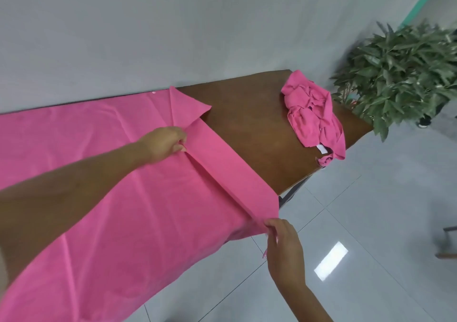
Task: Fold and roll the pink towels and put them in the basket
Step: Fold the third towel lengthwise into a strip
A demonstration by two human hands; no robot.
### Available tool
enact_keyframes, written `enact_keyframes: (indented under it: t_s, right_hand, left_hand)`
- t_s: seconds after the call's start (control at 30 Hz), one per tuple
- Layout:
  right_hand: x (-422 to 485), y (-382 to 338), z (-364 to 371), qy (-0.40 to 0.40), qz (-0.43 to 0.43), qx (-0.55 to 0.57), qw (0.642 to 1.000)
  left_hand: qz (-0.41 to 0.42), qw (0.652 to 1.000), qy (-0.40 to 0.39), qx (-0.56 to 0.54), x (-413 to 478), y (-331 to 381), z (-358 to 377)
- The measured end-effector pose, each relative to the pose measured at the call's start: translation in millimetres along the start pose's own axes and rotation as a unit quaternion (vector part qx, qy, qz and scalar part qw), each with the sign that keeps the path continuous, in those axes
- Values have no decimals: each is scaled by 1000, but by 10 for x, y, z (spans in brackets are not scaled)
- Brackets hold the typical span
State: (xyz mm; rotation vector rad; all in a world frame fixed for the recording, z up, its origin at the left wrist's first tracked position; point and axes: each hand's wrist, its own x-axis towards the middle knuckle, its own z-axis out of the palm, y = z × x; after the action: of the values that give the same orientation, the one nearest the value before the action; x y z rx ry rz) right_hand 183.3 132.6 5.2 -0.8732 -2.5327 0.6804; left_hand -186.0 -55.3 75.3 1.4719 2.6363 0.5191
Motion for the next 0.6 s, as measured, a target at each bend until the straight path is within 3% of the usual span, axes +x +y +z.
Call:
enact_keyframes:
  t_s: [0.13,0.4,0.6]
  right_hand:
    - [-159,-157,-62,-43,-3,-5,999]
    - [-676,-517,-261,-141,-19,153,978]
    - [-1079,-689,-293,-194,-52,179,963]
  left_hand:
    - [-23,1000,20,3,-265,-39,-149]
    - [-91,994,47,23,-1012,55,-524]
    - [-109,989,46,89,-1623,184,-848]
